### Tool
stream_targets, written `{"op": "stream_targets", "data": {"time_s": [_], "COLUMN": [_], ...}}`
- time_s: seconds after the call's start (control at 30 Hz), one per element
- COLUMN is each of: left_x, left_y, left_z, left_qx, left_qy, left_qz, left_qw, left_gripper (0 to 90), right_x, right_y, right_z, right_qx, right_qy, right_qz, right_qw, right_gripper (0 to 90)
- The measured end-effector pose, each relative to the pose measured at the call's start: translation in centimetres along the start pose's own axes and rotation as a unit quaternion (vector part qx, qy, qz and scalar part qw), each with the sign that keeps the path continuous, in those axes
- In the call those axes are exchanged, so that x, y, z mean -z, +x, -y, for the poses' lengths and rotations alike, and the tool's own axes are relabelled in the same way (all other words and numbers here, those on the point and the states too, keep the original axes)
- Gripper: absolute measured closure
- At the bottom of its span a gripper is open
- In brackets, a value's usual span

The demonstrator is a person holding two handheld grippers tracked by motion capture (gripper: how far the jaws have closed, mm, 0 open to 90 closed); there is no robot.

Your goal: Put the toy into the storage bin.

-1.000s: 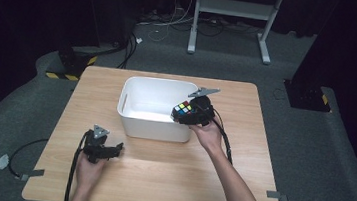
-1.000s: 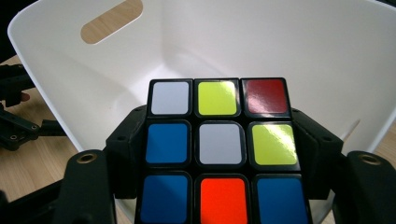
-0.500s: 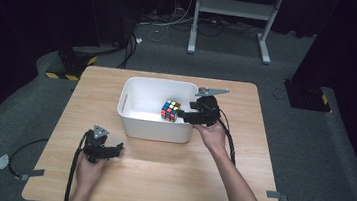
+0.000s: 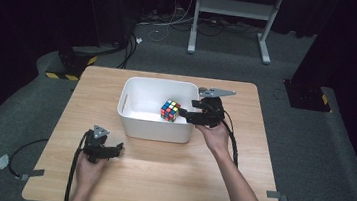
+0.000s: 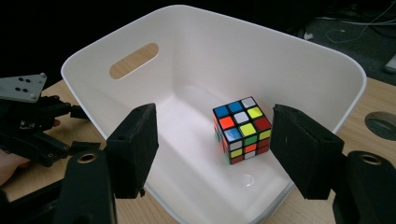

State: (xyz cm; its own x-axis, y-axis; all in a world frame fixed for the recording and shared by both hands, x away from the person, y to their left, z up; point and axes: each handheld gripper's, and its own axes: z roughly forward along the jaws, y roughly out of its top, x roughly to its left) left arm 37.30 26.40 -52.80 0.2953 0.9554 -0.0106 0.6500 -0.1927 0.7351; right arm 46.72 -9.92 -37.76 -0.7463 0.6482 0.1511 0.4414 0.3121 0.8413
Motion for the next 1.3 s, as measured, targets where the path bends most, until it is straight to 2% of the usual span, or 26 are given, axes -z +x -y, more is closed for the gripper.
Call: {"op": "stream_targets", "data": {"time_s": [0.4,1.3], "left_x": [0.0,0.0], "left_y": [0.0,0.0], "left_z": [0.0,0.0], "left_qx": [-0.003,-0.004], "left_qy": [0.002,0.003], "left_qz": [-0.001,-0.002], "left_qw": [1.0,1.0], "left_gripper": [15.7,15.7], "right_x": [0.7,2.1], "right_y": [-0.4,-0.4], "right_z": [1.0,1.4], "right_qx": [-0.006,-0.008], "right_qy": [-0.009,-0.025], "right_qz": [0.004,0.001], "right_qw": [0.9999,0.9997], "right_gripper": [33.2,33.3]}}
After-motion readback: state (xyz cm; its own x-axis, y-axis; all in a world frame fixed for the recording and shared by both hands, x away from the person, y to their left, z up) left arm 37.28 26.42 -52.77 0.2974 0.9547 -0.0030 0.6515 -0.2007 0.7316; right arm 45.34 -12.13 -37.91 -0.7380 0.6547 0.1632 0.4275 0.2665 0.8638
